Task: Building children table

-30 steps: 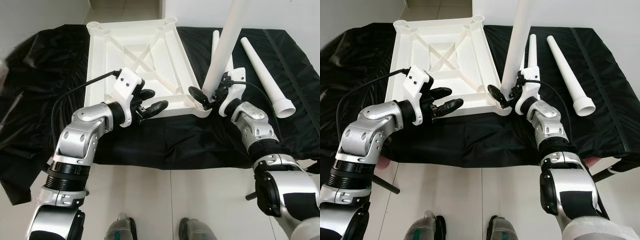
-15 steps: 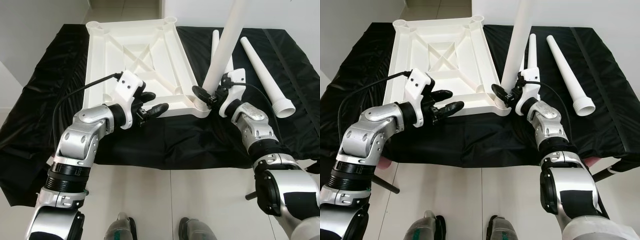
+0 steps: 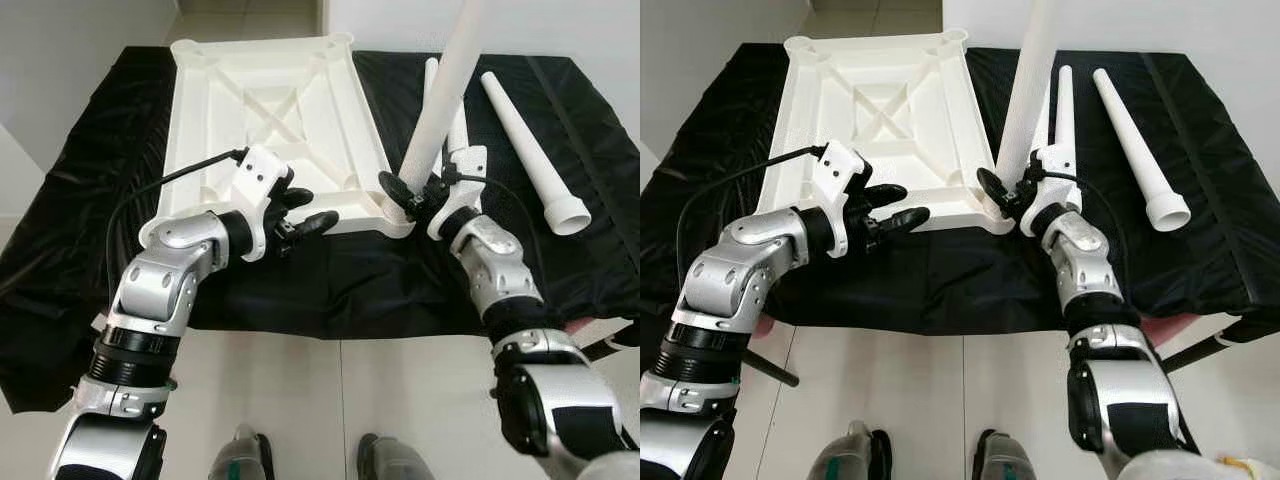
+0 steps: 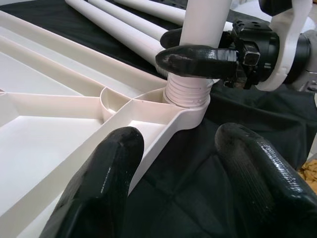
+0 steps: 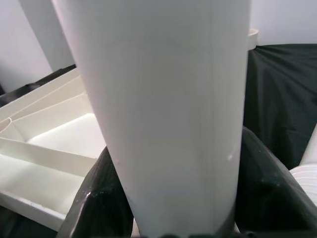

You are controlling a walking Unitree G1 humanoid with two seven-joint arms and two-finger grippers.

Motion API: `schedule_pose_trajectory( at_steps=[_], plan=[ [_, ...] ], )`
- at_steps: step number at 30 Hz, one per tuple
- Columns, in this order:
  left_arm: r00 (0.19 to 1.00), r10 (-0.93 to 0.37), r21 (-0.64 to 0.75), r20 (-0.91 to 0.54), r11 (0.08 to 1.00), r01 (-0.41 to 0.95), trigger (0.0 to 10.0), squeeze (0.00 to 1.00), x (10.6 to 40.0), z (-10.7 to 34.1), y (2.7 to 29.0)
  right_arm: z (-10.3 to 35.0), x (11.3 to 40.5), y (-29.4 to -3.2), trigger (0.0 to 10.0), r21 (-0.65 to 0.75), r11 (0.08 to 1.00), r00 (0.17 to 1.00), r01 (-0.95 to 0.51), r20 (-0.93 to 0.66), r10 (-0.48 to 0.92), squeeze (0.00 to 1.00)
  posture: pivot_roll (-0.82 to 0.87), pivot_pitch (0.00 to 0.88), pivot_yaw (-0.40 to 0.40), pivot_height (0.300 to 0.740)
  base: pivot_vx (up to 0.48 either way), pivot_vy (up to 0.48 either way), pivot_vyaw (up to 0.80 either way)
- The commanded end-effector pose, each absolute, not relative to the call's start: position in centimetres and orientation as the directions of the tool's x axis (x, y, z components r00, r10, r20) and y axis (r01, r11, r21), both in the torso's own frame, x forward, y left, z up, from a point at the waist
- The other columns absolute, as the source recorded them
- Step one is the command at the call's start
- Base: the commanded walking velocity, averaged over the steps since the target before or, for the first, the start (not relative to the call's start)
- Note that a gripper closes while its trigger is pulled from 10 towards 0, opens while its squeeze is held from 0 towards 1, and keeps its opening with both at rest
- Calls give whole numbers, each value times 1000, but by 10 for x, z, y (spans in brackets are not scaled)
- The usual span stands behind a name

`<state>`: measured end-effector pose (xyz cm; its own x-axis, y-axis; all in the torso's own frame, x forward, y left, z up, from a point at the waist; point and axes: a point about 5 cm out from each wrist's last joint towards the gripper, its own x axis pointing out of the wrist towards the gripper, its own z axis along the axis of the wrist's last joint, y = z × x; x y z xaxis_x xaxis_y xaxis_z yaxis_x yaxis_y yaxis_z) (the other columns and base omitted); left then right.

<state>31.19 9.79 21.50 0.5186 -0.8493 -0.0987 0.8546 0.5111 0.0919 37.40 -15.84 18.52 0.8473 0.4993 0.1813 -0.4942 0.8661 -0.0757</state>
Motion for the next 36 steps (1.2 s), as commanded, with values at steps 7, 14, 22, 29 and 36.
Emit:
schedule_pose_trajectory(
  at_steps=[7,14,22,29,36],
  plan=[
    [515,-851,93,-106,507,857,10000,0,311,213,97,182,365,-149,10000,0,906,883,-424,221,414,0,-9,86,49,740,0,0,0],
    [513,-852,93,-106,505,858,10000,0,310,213,97,184,364,-158,10000,74,976,956,-207,228,186,0,-13,78,50,740,0,0,0],
    [513,-852,94,-107,505,858,10000,0,310,213,97,181,362,-170,10000,68,997,978,27,202,-40,0,-14,79,48,740,0,0,0],
    [514,-851,91,-106,506,858,10000,0,310,213,97,164,355,-168,10000,69,988,980,140,134,-148,0,-12,83,47,740,0,0,0],
    [514,-851,89,-108,507,857,10000,0,310,213,97,159,348,-155,10000,62,987,980,150,119,-157,0,-16,87,49,740,0,0,0]
  ],
)
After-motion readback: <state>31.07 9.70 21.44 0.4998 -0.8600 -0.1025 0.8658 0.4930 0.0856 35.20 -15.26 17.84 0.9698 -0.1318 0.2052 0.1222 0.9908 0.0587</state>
